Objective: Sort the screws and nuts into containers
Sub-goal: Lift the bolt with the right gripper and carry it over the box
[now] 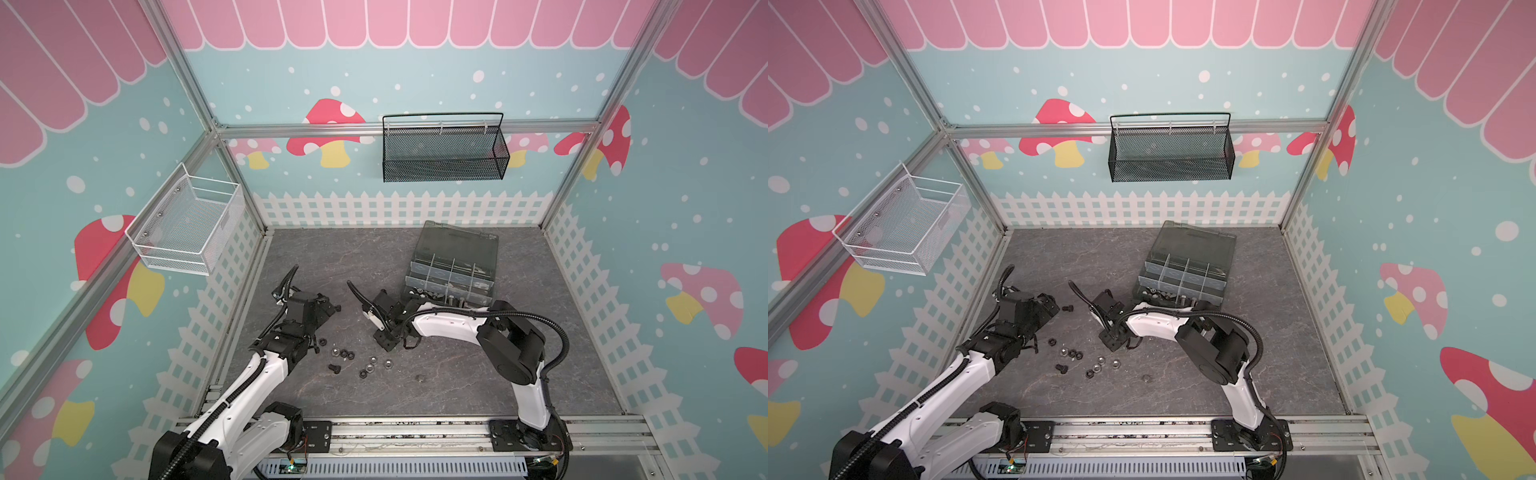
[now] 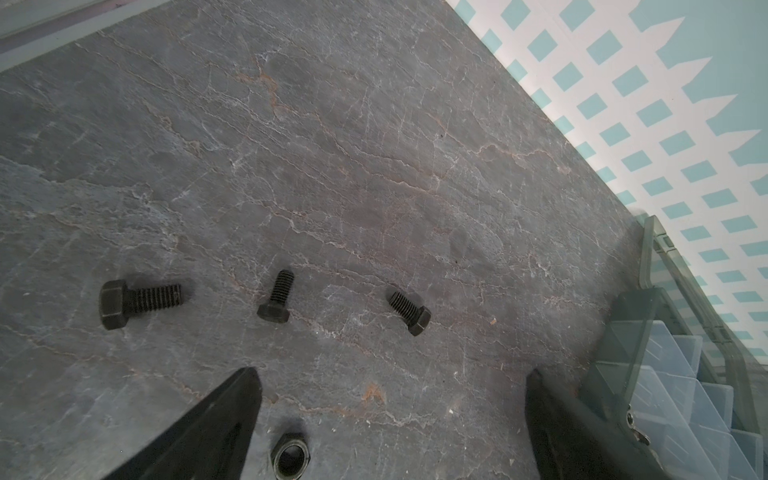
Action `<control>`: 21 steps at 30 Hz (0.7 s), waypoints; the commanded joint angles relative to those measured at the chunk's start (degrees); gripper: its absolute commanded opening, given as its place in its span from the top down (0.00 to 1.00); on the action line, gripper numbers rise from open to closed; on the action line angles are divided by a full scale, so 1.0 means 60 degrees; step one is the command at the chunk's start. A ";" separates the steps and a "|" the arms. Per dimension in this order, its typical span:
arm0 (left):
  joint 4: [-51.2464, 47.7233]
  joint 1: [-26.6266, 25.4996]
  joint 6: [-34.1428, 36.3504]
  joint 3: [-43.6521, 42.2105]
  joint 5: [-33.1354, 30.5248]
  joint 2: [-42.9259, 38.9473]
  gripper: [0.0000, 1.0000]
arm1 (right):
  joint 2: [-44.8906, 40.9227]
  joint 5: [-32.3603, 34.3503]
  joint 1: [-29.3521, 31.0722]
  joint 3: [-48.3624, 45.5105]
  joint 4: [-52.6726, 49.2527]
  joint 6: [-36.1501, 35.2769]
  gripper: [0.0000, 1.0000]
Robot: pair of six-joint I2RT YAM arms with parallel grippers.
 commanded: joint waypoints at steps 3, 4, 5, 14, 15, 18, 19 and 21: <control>-0.0030 0.0129 -0.0140 -0.0275 -0.0031 -0.0284 0.00 | 0.0383 0.0145 0.0010 0.0210 -0.0379 0.0063 0.88; 0.0013 0.0147 -0.0142 -0.0309 -0.0052 -0.0322 0.00 | 0.0376 0.0137 0.0003 0.0209 -0.0380 0.0083 0.92; 0.0042 0.0158 -0.0140 -0.0321 -0.0078 -0.0354 0.00 | 0.0344 0.0141 0.0010 0.0205 -0.0380 0.0120 0.96; 0.0003 0.0242 -0.0038 -0.0338 0.0000 -0.0378 0.00 | -0.0107 0.0502 -0.0148 0.0050 -0.0380 0.0701 1.00; -0.0008 0.0258 -0.0025 -0.0329 0.0005 -0.0394 0.00 | -0.0207 0.0573 -0.0176 0.0011 -0.0359 0.0788 1.00; -0.0012 0.0291 -0.0008 -0.0312 0.0019 -0.0415 0.00 | -0.0742 0.0816 -0.0306 -0.0185 -0.0337 0.1106 1.00; -0.0010 0.0294 0.0006 -0.0306 0.0022 -0.0427 0.00 | -0.0946 0.0879 -0.0366 -0.0287 -0.0309 0.1231 1.00; 0.0004 0.0308 0.0021 -0.0283 0.0035 -0.0424 0.00 | -0.1421 0.0913 -0.0523 -0.0555 -0.0224 0.1476 1.00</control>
